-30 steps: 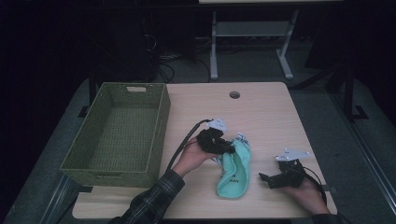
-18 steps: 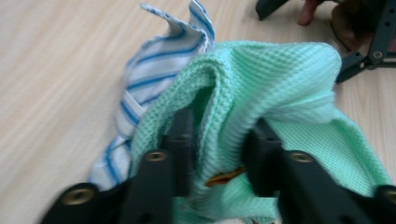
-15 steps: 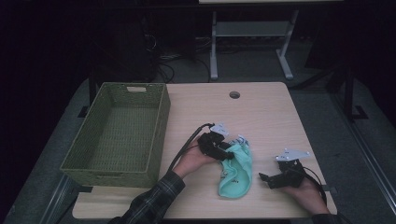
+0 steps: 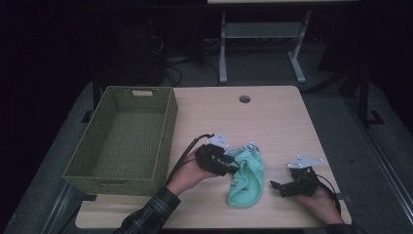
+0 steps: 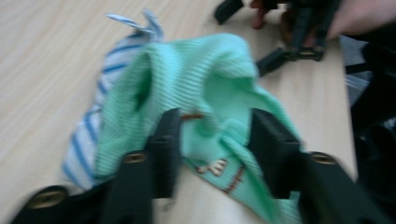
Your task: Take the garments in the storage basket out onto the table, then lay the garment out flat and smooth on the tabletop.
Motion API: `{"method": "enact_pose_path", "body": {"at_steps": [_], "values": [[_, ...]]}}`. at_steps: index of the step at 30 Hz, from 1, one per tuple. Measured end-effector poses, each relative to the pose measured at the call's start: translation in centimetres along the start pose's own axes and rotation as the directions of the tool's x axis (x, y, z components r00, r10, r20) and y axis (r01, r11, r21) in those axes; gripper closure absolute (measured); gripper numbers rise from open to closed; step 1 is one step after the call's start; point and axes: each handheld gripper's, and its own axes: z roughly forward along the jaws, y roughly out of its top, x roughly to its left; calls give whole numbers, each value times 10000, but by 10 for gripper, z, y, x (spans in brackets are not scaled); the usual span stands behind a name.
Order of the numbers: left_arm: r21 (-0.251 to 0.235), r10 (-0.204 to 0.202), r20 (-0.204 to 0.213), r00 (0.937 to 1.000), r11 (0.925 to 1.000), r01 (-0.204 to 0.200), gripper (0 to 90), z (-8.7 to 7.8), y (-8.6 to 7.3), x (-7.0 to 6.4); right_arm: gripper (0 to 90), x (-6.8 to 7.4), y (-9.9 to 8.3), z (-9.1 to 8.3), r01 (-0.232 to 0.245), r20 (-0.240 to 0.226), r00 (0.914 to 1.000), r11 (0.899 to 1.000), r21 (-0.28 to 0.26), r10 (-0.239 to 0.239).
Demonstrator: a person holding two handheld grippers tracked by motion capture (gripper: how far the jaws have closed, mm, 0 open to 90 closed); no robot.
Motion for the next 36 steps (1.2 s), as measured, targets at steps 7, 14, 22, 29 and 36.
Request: {"method": "enact_pose_path", "body": {"at_steps": [7,14,22,29,36], "values": [[277,195,430,9989,9994,-207,856,8,-9,-18,20,0,0,0,8,1,10000,10000,-1,-8],[312,352,773,9964,9988,-377,883,18,-13,-42,20,0,0,0,-45,31,10000,10000,-11,45],[1156,400,752,9964,9921,-485,873,37,-26,-49,19,0,0,0,-93,52,9999,10000,3,93],[1248,209,19,9998,9920,-209,863,26,-35,-38,19,0,0,0,-87,51,9999,10000,-2,87],[1794,195,-616,9979,9837,-81,856,25,-51,-31,59,1,3,0,-221,115,9997,9995,230,218]]}}
